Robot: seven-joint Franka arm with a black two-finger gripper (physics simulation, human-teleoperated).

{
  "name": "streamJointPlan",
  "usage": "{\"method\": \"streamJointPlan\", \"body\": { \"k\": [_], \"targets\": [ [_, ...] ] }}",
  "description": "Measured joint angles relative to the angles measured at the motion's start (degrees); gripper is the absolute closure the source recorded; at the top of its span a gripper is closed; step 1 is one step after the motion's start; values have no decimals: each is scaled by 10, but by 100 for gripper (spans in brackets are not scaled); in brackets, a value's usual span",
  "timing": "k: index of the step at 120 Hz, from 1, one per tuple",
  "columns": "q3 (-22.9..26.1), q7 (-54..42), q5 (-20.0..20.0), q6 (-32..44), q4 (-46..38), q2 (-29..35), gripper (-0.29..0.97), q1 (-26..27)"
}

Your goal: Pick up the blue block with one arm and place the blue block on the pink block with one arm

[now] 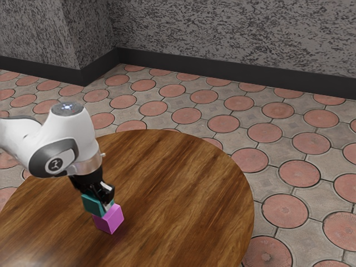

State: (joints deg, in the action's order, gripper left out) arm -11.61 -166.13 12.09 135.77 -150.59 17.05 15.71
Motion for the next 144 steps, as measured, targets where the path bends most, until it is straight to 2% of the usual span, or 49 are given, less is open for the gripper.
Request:
{"method": "streamJointPlan", "body": {
  "k": [44,140,144],
  "targets": [
    [1,0,-22,22,-12,-5,42,0],
    [1,0,-26,53,-16,-21,42,0],
    [1,0,-32,55,-16,-21,37,0]
  ]
}}
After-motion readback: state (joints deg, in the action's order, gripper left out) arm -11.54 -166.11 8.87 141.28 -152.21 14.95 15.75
